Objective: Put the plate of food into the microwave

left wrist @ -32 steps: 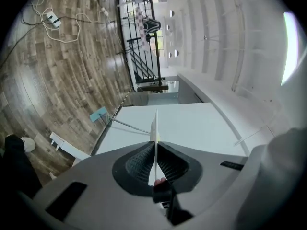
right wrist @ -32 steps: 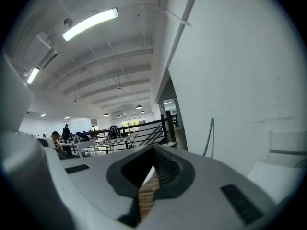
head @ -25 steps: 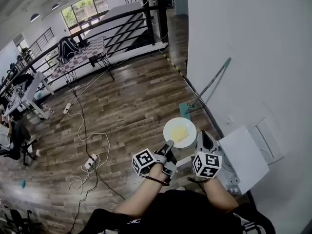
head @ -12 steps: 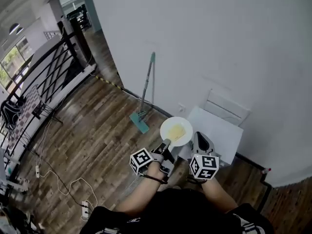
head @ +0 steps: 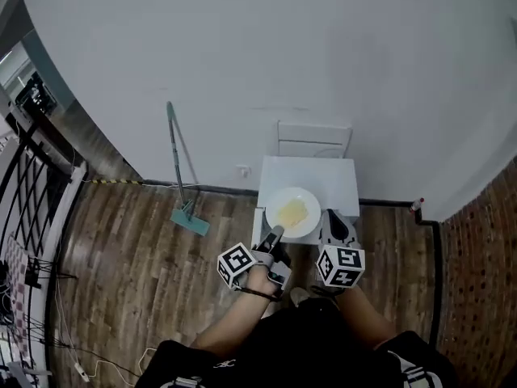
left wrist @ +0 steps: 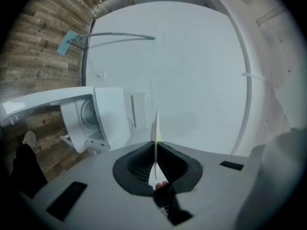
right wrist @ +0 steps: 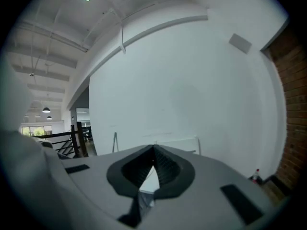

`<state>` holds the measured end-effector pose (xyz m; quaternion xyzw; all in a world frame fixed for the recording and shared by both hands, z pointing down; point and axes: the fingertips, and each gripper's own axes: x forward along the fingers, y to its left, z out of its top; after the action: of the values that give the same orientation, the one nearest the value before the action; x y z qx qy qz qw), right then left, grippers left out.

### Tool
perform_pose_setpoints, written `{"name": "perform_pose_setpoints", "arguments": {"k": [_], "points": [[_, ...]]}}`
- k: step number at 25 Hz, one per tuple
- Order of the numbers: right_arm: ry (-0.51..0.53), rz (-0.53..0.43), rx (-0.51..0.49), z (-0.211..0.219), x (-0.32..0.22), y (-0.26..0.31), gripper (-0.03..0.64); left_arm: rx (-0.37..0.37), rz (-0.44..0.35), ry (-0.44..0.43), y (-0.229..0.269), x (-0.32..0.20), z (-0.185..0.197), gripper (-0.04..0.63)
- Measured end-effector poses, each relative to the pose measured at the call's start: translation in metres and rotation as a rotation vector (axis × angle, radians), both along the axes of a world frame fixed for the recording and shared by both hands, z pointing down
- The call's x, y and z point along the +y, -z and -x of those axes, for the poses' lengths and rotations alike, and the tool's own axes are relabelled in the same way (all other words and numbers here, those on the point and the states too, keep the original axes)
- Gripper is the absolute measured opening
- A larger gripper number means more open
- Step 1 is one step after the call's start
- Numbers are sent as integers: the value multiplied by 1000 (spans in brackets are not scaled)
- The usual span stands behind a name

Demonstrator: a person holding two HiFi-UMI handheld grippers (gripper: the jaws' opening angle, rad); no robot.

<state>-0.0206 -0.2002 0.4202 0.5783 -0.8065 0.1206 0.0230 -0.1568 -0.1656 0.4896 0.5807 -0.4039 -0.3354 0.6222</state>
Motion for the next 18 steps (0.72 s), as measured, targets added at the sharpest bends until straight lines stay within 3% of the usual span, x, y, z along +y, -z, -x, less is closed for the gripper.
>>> {"name": "perform_pose_setpoints", "arguments": {"k": [4, 10, 18], "points": [[-60, 2, 6, -15, 46, -6, 12, 35, 38, -69, -24, 33, -19, 17], [-118, -16, 58, -38, 110, -13, 13, 57, 35, -113, -47, 65, -41, 14], [-181, 56, 27, -72, 132, -49, 12, 38, 80, -138, -78, 75, -69, 15]]}}
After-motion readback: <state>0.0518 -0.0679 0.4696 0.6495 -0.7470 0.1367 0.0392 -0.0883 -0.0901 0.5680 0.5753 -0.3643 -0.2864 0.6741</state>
